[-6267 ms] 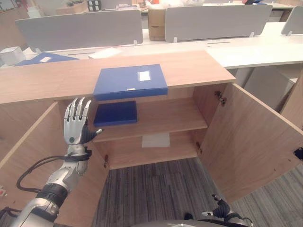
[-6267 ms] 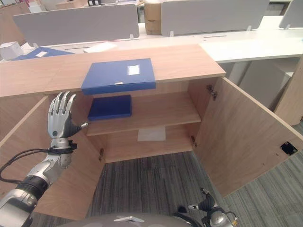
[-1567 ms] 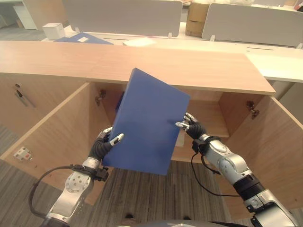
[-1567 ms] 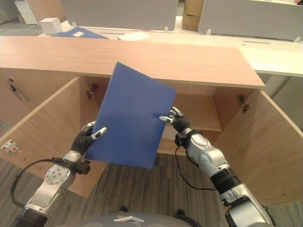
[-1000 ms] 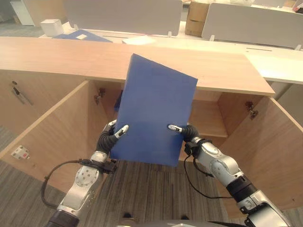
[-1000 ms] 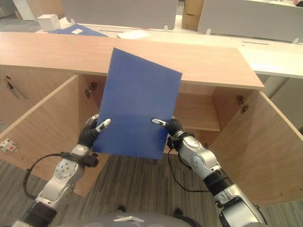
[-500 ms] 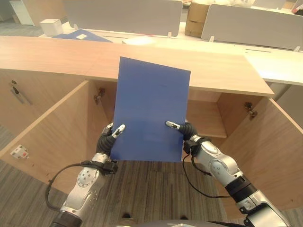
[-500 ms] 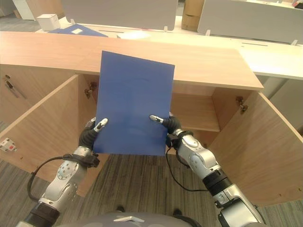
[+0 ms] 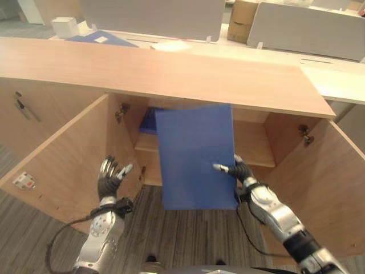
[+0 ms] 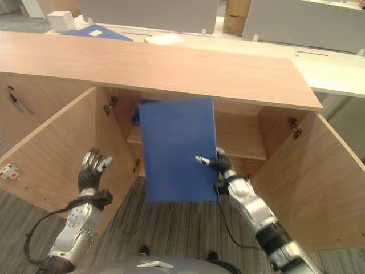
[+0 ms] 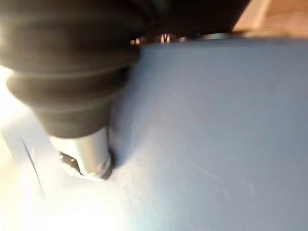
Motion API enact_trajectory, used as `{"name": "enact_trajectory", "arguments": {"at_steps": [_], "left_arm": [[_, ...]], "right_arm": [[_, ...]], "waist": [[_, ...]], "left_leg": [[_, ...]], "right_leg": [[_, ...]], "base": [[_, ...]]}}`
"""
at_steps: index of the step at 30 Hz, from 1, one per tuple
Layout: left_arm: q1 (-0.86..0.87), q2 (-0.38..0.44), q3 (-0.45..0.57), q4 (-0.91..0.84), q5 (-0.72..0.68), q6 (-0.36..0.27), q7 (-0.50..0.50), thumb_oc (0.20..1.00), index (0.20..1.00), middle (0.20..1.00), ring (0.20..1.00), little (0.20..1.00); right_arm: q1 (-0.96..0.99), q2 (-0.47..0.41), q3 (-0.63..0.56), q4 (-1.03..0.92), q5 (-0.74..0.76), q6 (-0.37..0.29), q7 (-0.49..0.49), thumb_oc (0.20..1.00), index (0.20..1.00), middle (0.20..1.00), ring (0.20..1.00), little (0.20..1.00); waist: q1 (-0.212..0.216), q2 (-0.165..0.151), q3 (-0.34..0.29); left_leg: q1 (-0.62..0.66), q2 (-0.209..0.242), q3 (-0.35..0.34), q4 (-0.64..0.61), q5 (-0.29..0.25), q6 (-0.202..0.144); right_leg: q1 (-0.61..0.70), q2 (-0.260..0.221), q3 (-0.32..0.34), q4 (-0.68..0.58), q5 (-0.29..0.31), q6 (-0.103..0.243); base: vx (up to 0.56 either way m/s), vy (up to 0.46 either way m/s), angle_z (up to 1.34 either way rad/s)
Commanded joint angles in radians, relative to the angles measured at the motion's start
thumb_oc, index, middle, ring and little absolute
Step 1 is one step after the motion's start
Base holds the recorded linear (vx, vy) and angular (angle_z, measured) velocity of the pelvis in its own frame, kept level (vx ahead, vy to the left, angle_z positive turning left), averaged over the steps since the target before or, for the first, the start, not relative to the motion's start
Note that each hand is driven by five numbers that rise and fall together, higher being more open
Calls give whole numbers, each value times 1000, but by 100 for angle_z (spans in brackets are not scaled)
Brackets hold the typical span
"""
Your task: Put the empty folder in the office cabinet
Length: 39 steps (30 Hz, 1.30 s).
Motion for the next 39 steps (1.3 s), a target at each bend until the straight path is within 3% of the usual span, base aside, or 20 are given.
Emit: {"name": "enact_trajectory", "arguments": {"at_steps": [1, 6, 8, 10, 12, 13, 16, 18, 19, 22, 24, 25, 29, 31, 35, 37, 39], "left_arm": [[-23, 18, 7, 61, 65, -19, -29, 1000, 1000, 1000, 1000, 1000], [12, -19, 17, 289, 89, -33, -37, 1000, 1000, 1000, 1000, 1000], [13, -35, 25, 349, 39, 2, -54, 1000, 1000, 1000, 1000, 1000], [10, -62, 36, 467, 63, 59, -50, 1000, 1000, 1000, 1000, 1000], [5, -83, 49, 576, 50, 188, -49, 1000, 1000, 1000, 1000, 1000], [-2, -94, 65, 646, 76, 188, -62, 1000, 1000, 1000, 1000, 1000], [-48, -103, 105, 917, 44, 308, -132, 1000, 1000, 1000, 1000, 1000], [-58, -99, 110, 949, 69, 335, -152, 1000, 1000, 1000, 1000, 1000], [-70, -91, 97, 1029, 129, 334, -169, 1000, 1000, 1000, 1000, 1000], [-73, -84, 92, 1053, 140, 351, -177, 1000, 1000, 1000, 1000, 1000], [-71, -70, 77, 1075, 196, 373, -175, 1000, 1000, 1000, 1000, 1000], [-74, -58, 60, 1087, 218, 384, -185, 1000, 1000, 1000, 1000, 1000], [-81, -41, 54, 1102, 230, 382, -181, 1000, 1000, 1000, 1000, 1000], [-81, -32, 58, 1106, 226, 380, -172, 1000, 1000, 1000, 1000, 1000], [-62, -43, 65, 1110, 274, 339, -178, 1000, 1000, 1000, 1000, 1000], [-58, -52, 62, 1106, 286, 323, -173, 1000, 1000, 1000, 1000, 1000], [-60, -69, 34, 1099, 319, 277, -160, 1000, 1000, 1000, 1000, 1000]], "right_arm": [[-57, -21, -38, -29, -67, -125, 54, 200, 200, 200, 200, 200], [-17, -18, -12, 62, -110, -201, 84, 200, 200, 200, 200, 200], [-13, -18, -7, 85, -127, -207, 92, 200, 200, 200, 200, 200], [-2, -19, 2, 117, -141, -203, 92, 200, 200, 200, 200, 200], [-1, -17, 5, 149, -147, -187, 82, 200, 200, 200, 200, 200], [-2, -15, 8, 163, -141, -178, 80, 200, 200, 200, 200, 200], [-16, 0, 25, 249, -162, -174, 70, 200, 200, 200, 200, 200], [-19, 3, 26, 260, -157, -174, 56, 200, 200, 200, 200, 200], [-35, 10, 9, 299, -166, -186, 53, 200, 200, 200, 200, 200], [-48, 15, -2, 318, -173, -190, 53, 200, 200, 200, 200, 200], [-81, 24, -21, 361, -167, -196, 34, 200, 200, 200, 200, 200], [-111, 14, -35, 390, -150, -191, 24, 200, 200, 200, 200, 200], [-139, 9, -59, 437, -132, -196, 23, 200, 200, 200, 200, 200], [-145, 3, -80, 465, -133, -198, 35, 200, 200, 200, 200, 200], [-120, 1, -101, 485, -159, -192, 74, 200, 200, 200, 200, 200], [-107, 7, -99, 486, -172, -190, 82, 200, 200, 200, 200, 200], [-86, 21, -84, 496, -190, -208, 85, 200, 200, 200, 200, 200]], "waist": [[0, 11, 33], [0, 11, 48], [1, 11, 51], [1, 11, 57], [-1, 10, 61], [-3, 10, 62], [-18, 12, 80], [-21, 12, 85], [-29, 17, 94], [-28, 20, 96], [-21, 35, 110], [-28, 42, 130], [-44, 31, 147], [-71, 29, 152], [-91, 29, 164], [-100, 26, 166], [-123, 9, 170]], "left_leg": [[-1, -58, -47, 1, -118, 81], [-8, -59, -46, 1, -117, 86], [-9, -60, -47, 1, -117, 86], [-11, -60, -46, 1, -118, 88], [-8, -61, -45, 1, -119, 91], [-4, -63, -43, 1, -120, 93], [-13, -78, -35, 30, -135, 114], [-20, -83, -37, 38, -139, 119], [-30, -100, -44, 47, -145, 137], [-43, -107, -45, 58, -147, 145], [-67, -112, -48, 92, -151, 160], [-70, -120, -49, 108, -164, 167], [-56, -147, -49, 130, -208, 172], [-30, -160, -71, 149, -238, 173], [23, -170, -107, 196, -277, 181], [40, -176, -121, 209, -290, 188], [52, -190, -152, 263, -345, 208]], "right_leg": [[35, -31, -28, 1, -40, 48], [29, -35, -34, 1, -37, 54], [28, -36, -35, 1, -37, 56], [25, -38, -37, 1, -36, 60], [23, -39, -35, 1, -35, 62], [22, -41, -33, 1, -34, 62], [9, -56, -10, 1, -17, 71], [4, -60, -5, 1, -9, 76], [-9, -73, 6, 19, -3, 85], [-21, -80, 7, 49, -9, 82], [-79, -91, 4, 159, -13, 60], [-130, -67, 10, 182, -12, 48], [-187, -53, 27, 109, 50, 67], [-241, -26, 76, 5, 71, 82], [-347, 19, 71, 1, 43, 87], [-367, 28, 83, 1, 48, 82], [-383, 29, 132, 1, 85, 78]], "base": [[0, 0, 0], [-30, 5, -1], [0, 0, 0], [0, 0, 0], [2, 20, 2], [10, 91, 2], [-18, 145, -1], [-34, 128, -2], [-41, 190, -3], [-32, 113, -1], [-30, 162, -10], [33, 143, -28], [105, 23, -13], [399, -13, 29], [458, -42, 45], [551, -100, -8], [697, -181, 37]]}}
